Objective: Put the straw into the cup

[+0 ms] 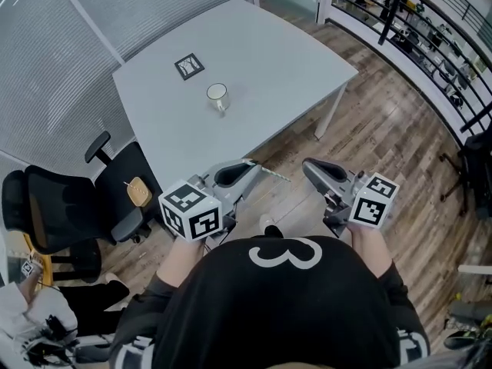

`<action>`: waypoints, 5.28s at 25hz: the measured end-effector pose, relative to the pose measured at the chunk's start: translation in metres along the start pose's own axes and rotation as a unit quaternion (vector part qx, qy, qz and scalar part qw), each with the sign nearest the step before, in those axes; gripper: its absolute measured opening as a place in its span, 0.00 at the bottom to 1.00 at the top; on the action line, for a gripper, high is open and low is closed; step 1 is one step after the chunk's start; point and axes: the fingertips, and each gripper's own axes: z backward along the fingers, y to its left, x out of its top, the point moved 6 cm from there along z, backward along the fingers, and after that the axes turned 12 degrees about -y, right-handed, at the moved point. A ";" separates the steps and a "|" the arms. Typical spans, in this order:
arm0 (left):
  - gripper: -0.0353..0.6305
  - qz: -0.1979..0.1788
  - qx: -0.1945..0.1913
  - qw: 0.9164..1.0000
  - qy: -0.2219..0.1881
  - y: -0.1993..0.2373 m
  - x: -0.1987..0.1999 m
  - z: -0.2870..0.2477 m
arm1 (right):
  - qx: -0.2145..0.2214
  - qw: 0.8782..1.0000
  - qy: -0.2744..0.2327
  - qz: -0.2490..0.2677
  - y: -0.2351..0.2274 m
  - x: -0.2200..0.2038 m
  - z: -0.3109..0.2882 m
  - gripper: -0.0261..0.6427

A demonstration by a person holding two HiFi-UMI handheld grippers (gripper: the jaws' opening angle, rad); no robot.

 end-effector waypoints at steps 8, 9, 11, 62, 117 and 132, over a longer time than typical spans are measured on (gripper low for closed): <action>0.11 0.008 0.004 1.000 0.001 0.063 0.020 -0.040 | 0.003 1.000 0.012 -0.002 -0.056 0.025 -0.056 0.06; 0.11 0.008 0.006 1.000 -0.001 0.070 0.023 -0.043 | 0.003 1.000 0.014 -0.003 -0.062 0.027 -0.063 0.06; 0.10 0.008 0.010 1.000 -0.003 0.085 0.027 -0.047 | 0.004 1.000 0.019 -0.004 -0.073 0.028 -0.076 0.06; 0.11 0.022 0.233 0.967 -0.098 0.244 0.085 -0.032 | 0.143 0.976 0.153 -0.063 -0.181 0.020 -0.272 0.06; 0.11 0.086 0.428 0.895 -0.090 0.370 0.035 -0.040 | 0.224 0.934 0.256 -0.106 -0.288 0.003 -0.377 0.06; 0.11 0.126 0.439 0.885 -0.095 0.378 0.003 -0.045 | 0.224 0.927 0.281 -0.110 -0.300 -0.010 -0.377 0.06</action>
